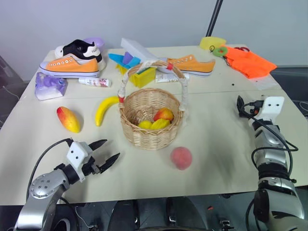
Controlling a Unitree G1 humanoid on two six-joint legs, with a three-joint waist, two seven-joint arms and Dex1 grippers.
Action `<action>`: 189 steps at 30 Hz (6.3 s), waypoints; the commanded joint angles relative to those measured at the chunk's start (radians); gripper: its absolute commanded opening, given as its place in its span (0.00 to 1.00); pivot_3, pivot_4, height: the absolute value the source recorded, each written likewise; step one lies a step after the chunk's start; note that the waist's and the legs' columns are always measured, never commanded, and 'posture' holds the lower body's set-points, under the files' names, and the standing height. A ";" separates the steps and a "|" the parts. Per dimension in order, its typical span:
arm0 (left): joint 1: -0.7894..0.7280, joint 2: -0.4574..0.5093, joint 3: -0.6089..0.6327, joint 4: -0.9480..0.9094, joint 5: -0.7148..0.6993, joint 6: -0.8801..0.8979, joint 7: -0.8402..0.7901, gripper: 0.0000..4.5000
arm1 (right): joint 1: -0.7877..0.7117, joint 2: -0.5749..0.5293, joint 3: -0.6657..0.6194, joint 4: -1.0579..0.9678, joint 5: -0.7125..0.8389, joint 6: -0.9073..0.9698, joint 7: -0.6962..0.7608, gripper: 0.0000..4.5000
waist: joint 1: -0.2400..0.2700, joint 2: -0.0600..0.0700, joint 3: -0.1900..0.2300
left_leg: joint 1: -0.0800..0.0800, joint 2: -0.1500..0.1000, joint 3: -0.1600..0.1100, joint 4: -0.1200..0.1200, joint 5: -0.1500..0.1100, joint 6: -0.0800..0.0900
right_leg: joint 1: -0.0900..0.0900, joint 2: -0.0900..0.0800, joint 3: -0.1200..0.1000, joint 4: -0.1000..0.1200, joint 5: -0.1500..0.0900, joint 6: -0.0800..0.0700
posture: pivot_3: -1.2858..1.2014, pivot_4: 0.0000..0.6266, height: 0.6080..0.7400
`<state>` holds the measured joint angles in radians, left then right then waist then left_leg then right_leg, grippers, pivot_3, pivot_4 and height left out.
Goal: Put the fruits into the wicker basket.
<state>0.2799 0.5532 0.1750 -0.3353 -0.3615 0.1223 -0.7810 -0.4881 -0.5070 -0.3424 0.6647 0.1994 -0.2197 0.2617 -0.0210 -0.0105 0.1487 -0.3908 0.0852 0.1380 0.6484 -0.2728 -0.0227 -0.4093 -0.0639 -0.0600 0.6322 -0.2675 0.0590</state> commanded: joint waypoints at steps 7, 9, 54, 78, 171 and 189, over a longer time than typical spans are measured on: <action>-0.003 0.002 0.007 -0.026 0.005 -0.034 0.008 0.86 | 0.005 -0.001 -0.003 -0.082 0.000 0.030 -0.014 1.00 | 0.000 0.000 0.000 | 0.000 0.000 0.000 0.000 0.000 0.000 | 0.000 0.000 0.000 0.000 0.000 0.000 | 0.52 0.24 1.00; -0.006 0.003 0.005 -0.024 0.008 -0.044 0.005 0.86 | 0.004 -0.001 -0.002 -0.084 0.000 0.034 -0.015 1.00 | 0.000 0.000 0.000 | 0.000 0.000 0.000 0.000 0.000 0.000 | 0.000 0.000 0.000 0.000 0.000 0.000 | 0.52 0.24 1.00; -0.091 0.072 0.019 -0.066 -0.228 -0.054 -0.286 0.86 | 0.518 -0.418 0.190 -1.297 0.514 0.769 0.684 1.00 | 0.007 -0.004 -0.003 | -0.001 0.000 -0.001 0.000 -0.001 0.001 | -0.001 0.000 0.000 -0.003 -0.004 -0.006 | 0.52 0.24 1.00; -0.022 0.077 -0.023 -0.116 -0.208 -0.072 -0.311 0.86 | 0.328 -0.323 0.532 -1.027 0.160 0.609 0.808 1.00 | 0.009 -0.005 -0.003 | -0.002 0.000 -0.001 0.000 -0.001 0.001 | -0.002 0.000 -0.001 -0.002 -0.005 -0.007 | 0.52 0.24 1.00; -0.229 -0.112 0.099 -0.013 -0.126 0.079 0.227 0.86 | 0.115 -0.134 0.297 -1.139 0.418 0.692 0.640 0.99 | 0.009 -0.007 -0.003 | -0.001 -0.001 -0.004 0.000 -0.002 0.004 | -0.001 0.000 0.001 -0.001 -0.004 -0.006 | 0.52 0.24 1.00; -0.546 -0.114 0.057 0.091 0.064 0.452 0.604 0.86 | 0.424 -0.224 0.168 -1.285 0.407 0.722 0.544 0.99 | 0.027 -0.011 -0.002 | 0.000 -0.003 -0.004 0.002 -0.002 0.004 | 0.000 0.001 0.001 -0.001 -0.004 -0.006 | 0.52 0.24 1.00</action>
<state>-0.2329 0.4439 0.2216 -0.2666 -0.3115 0.5485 -0.2088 -0.0443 -0.7418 -0.1698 -0.6072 0.6204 0.5320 0.8227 0.0063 -0.0211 0.1468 -0.3908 0.0826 0.1342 0.6503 -0.2750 -0.0192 -0.4097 -0.0621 -0.0586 0.6309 -0.2714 0.0530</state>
